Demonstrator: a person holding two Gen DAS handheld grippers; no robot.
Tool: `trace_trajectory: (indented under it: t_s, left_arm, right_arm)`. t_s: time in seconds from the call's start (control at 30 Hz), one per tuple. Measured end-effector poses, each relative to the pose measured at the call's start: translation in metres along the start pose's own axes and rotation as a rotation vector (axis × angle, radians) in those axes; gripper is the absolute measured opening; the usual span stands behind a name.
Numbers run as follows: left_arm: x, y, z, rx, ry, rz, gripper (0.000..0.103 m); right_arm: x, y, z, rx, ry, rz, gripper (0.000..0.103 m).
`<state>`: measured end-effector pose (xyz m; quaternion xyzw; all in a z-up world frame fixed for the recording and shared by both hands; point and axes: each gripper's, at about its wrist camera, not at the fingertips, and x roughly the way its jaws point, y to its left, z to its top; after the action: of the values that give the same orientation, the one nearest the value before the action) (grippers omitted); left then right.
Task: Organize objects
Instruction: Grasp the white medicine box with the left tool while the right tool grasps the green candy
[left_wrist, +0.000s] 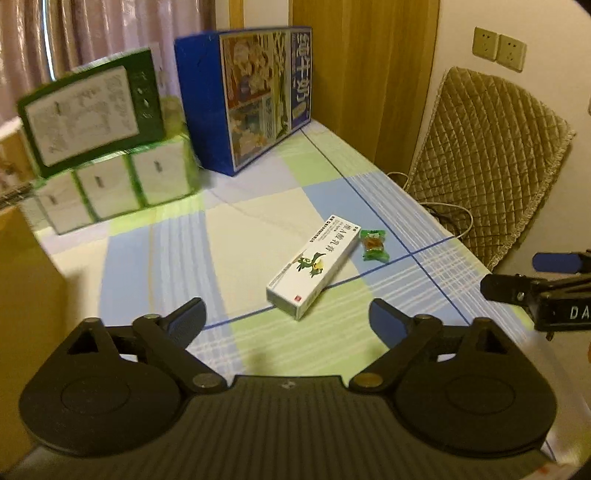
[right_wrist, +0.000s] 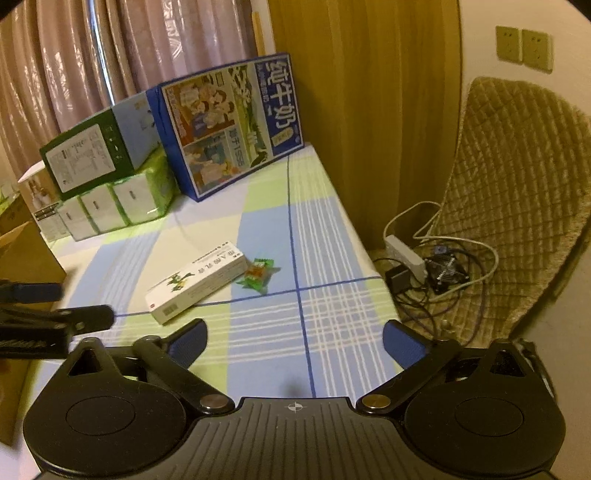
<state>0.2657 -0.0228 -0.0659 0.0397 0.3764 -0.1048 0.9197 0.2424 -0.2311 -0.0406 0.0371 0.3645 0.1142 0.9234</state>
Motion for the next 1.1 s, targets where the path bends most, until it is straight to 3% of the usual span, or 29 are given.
trace_trajectory:
  t_s: [0.13, 0.33, 0.5, 0.6, 0.67, 0.83, 1.03, 1.1]
  left_arm:
    - [0.032, -0.001, 0.008, 0.030, 0.005, -0.023, 0.086]
    - [0.077, -0.010, 0.010, 0.122, 0.057, -0.039, 0.077]
    - [0.104, -0.014, 0.007, 0.144, 0.085, -0.064, 0.062]
    - [0.110, -0.013, 0.009, 0.134, 0.087, -0.072, 0.042]
    - [0.108, -0.010, 0.009, 0.111, 0.084, -0.079, 0.035]
    - [0.092, 0.007, -0.001, -0.014, 0.075, 0.008, 0.034]
    - [0.082, 0.018, -0.013, -0.038, 0.069, 0.026, 0.034]
    - [0.082, 0.022, -0.012, -0.038, 0.067, 0.023, 0.038]
  right_arm:
    - [0.029, -0.002, 0.004, 0.000, 0.021, 0.038, 0.074]
    - [0.057, -0.004, 0.009, -0.005, 0.026, 0.029, 0.071]
    - [0.075, -0.008, 0.010, -0.003, 0.039, 0.022, 0.067]
    - [0.084, -0.007, 0.011, -0.003, 0.030, 0.044, 0.061]
    - [0.089, -0.004, 0.012, -0.004, 0.018, 0.059, 0.059]
    - [0.110, 0.010, 0.017, -0.025, -0.001, 0.086, 0.055]
    - [0.138, 0.029, 0.021, -0.061, -0.008, 0.054, 0.036]
    - [0.144, 0.036, 0.020, -0.095, -0.001, 0.039, 0.034]
